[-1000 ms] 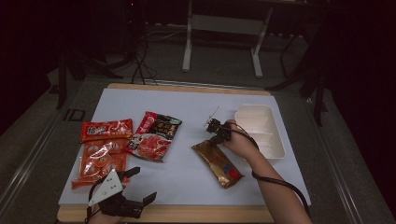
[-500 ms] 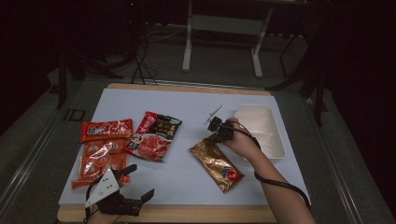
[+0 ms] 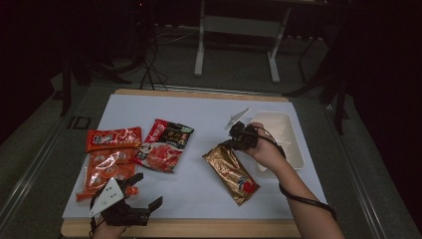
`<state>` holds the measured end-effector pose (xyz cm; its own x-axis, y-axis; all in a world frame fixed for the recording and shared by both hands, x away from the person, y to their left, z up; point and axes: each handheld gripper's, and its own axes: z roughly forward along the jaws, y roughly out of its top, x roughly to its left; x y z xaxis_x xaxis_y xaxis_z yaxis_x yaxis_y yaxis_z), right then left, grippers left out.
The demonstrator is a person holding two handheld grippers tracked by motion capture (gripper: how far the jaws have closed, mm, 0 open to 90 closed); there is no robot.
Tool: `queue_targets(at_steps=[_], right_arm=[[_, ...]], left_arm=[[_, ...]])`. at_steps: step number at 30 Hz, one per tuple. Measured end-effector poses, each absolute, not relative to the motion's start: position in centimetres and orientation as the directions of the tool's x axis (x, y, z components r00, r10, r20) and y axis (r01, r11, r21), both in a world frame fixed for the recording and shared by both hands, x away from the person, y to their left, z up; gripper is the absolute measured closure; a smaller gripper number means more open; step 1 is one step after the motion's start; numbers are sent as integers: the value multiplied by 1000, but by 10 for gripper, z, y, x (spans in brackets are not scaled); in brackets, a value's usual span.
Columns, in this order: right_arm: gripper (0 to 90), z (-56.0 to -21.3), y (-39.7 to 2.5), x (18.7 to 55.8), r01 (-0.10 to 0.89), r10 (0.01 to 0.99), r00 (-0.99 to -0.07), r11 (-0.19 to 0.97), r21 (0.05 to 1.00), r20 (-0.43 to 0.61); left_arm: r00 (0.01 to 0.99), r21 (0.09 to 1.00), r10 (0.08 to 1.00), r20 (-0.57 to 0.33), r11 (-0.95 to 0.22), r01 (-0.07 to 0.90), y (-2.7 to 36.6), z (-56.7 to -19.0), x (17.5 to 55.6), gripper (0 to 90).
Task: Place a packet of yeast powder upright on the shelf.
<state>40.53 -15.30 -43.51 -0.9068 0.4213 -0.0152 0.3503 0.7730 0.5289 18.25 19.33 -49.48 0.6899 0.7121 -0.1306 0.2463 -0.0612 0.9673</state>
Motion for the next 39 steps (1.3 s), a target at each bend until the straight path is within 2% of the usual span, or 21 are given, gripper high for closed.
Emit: queue_targets(at_steps=[8, 25, 39], right_arm=[[900, -409, -159, 389, 292, 382, -924, 761, 579, -35], [900, -375, -180, 362, 211, 323, -945, 722, 659, -51], [900, -339, -196, 364, 200, 360, -932, 621, 758, -49]], left_arm=[[699, 969, 707, -106, -85, 232, 190, -497, 184, 29], [700, 966, 705, -119, -81, 246, 187, -500, 185, 29], [698, 966, 707, -112, -88, 244, 187, -500, 185, 29]])
